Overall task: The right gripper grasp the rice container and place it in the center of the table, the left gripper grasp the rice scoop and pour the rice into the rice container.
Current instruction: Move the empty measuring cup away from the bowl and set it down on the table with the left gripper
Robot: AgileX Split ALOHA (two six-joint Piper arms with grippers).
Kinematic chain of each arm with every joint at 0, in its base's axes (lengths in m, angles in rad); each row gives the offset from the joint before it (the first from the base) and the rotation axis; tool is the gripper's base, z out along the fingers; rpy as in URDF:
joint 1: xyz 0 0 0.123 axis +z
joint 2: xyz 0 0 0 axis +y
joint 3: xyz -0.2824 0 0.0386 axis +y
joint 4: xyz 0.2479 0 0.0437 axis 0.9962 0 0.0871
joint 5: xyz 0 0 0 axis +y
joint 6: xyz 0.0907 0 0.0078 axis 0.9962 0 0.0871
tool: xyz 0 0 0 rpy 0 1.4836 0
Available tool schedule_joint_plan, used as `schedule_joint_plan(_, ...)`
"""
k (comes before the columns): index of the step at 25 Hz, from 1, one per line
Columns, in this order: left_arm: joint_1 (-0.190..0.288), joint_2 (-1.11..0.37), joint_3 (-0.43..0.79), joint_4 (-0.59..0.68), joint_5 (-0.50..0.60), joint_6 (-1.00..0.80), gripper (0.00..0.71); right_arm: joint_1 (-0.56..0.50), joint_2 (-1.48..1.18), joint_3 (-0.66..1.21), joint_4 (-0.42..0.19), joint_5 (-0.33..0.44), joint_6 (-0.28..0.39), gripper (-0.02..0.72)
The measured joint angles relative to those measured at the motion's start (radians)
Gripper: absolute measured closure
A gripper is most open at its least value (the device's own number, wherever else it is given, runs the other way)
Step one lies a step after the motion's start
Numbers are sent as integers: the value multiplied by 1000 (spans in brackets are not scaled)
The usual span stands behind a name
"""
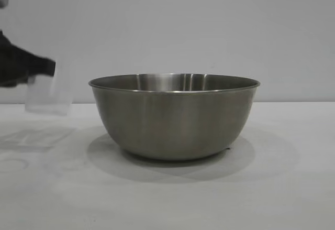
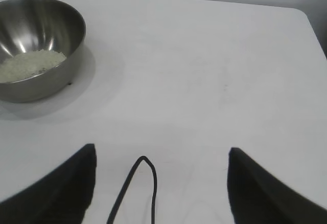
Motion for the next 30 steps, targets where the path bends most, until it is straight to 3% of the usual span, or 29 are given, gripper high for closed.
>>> schedule_joint_plan(2, 0, 2, 0, 0, 0, 0, 710, 0, 0, 0, 0, 0, 0, 245)
schedule_joint_plan(8, 0, 2, 35, 3, -2, 0, 423, 0, 0, 0, 0, 0, 0, 245)
schedule_joint_plan(11, 0, -1, 81, 20, -2, 0, 321, 0, 0, 0, 0, 0, 0, 245)
schedule_joint_plan(15, 0, -44, 157, 25, -2, 0, 334, 0, 0, 0, 2, 0, 0, 245)
schedule_joint_plan(16, 0, -67, 175, 25, -2, 0, 294, 0, 0, 0, 2, 0, 0, 245)
schedule_joint_plan(23, 0, -297, 284, 70, 6, 0, 308, 0, 0, 0, 2, 0, 0, 245)
schedule_joint_plan(30, 0, -586, 294, 75, 283, 0, 308, 0, 0, 0, 2, 0, 0, 245)
